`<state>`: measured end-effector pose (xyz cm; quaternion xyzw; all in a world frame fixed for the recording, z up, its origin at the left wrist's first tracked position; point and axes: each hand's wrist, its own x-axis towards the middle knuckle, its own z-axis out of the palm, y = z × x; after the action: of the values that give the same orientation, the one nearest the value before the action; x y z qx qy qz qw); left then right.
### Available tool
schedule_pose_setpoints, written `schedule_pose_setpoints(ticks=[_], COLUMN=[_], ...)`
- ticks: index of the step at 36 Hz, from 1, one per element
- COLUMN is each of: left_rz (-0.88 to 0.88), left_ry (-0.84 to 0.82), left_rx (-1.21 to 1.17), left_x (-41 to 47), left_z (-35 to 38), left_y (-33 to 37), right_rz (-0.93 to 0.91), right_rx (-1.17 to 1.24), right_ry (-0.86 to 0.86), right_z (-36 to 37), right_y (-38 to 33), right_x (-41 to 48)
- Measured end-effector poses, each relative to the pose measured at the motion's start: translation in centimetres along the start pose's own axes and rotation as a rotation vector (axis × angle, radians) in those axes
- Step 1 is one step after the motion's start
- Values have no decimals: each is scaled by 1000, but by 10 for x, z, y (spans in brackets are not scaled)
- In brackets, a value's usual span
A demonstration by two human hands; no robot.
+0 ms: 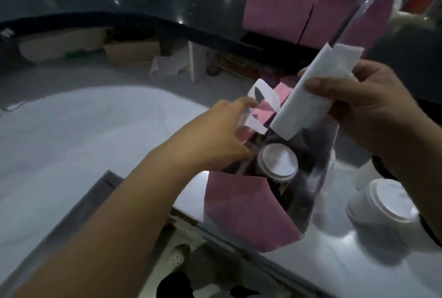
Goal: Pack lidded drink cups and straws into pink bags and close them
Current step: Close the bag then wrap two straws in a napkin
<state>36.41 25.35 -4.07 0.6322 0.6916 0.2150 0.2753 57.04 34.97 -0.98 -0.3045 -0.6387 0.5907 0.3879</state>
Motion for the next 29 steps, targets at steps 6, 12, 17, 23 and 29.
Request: schedule_pose_setpoints(ticks=[6,12,17,23,29], left_rz=[85,147,104,72,72], left_ry=[-9,-140,-212,-289,-319], left_rx=[-192,-312,-410,-483,-515], left_x=[38,70,89,101,103], left_z=[-19,-42,-45,-50,-55], left_y=[-28,-47,-61,-67,-66], right_rz=[52,24,98,215,142], right_rx=[-61,-455,-775,-1461,-1600], right_ry=[123,23,1,-222,-365], right_z=[2,29,49,59,74], right_y=[1,3,17,47,62], right_x=[-14,-18,-8,26,35])
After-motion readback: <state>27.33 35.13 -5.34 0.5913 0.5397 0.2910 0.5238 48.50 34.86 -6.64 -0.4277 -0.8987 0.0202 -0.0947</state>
